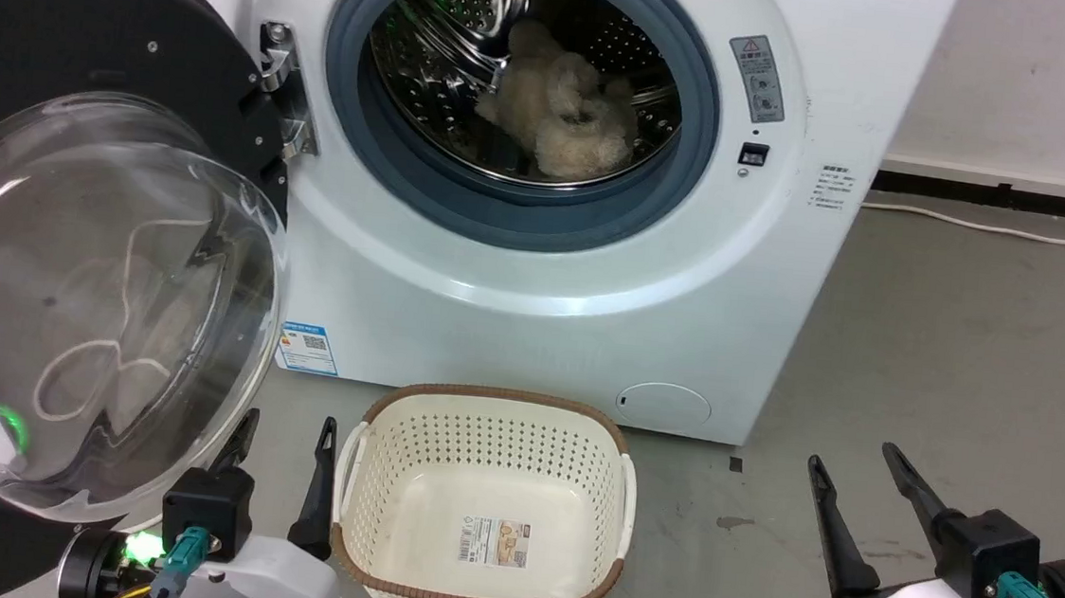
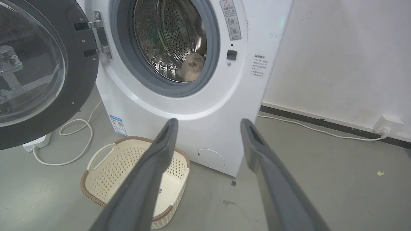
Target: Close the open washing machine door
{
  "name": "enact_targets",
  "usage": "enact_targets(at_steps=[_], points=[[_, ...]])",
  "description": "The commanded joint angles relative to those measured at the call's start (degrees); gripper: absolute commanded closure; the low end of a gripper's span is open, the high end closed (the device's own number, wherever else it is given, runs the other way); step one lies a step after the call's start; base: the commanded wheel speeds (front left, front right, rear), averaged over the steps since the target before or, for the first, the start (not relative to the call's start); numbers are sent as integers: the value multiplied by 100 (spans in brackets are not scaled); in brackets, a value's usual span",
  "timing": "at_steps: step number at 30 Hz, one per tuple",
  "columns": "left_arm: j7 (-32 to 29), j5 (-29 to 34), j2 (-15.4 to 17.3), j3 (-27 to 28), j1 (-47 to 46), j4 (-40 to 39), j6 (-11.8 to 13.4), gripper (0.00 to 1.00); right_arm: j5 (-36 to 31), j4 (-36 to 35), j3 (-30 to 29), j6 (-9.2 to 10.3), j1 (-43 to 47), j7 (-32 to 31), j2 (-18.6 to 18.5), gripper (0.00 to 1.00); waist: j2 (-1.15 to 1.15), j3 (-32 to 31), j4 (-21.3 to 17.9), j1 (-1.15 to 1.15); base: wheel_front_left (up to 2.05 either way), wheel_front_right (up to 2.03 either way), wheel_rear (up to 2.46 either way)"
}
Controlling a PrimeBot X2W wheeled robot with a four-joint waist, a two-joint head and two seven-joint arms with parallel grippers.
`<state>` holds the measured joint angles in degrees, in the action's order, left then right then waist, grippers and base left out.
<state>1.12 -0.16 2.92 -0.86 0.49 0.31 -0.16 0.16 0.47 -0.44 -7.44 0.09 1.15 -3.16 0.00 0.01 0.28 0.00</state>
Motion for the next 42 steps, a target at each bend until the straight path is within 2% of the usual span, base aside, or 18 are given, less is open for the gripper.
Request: enact_targets(at_steps=[1,17,26,42], points=[[58,15,25,-17,-11,1,8,0,49,7,-12,-1,55,56,4,0,0,-5,21,0,0,0,0],[274,17,120,-201,30,11,20,0,91,55,122,-1,174,271,-21,0,0,-109,658,0,0,0,0],[429,9,184,-257,130,-132,163,0,186,233,480,-2,-23,426,-154,0,0,-58,1017,0,0,0,0],[621,-7,297,-364,193,-195,255,0,245,399,749,-2,-53,618,-202,0,0,-87,1380,0,0,0,0]])
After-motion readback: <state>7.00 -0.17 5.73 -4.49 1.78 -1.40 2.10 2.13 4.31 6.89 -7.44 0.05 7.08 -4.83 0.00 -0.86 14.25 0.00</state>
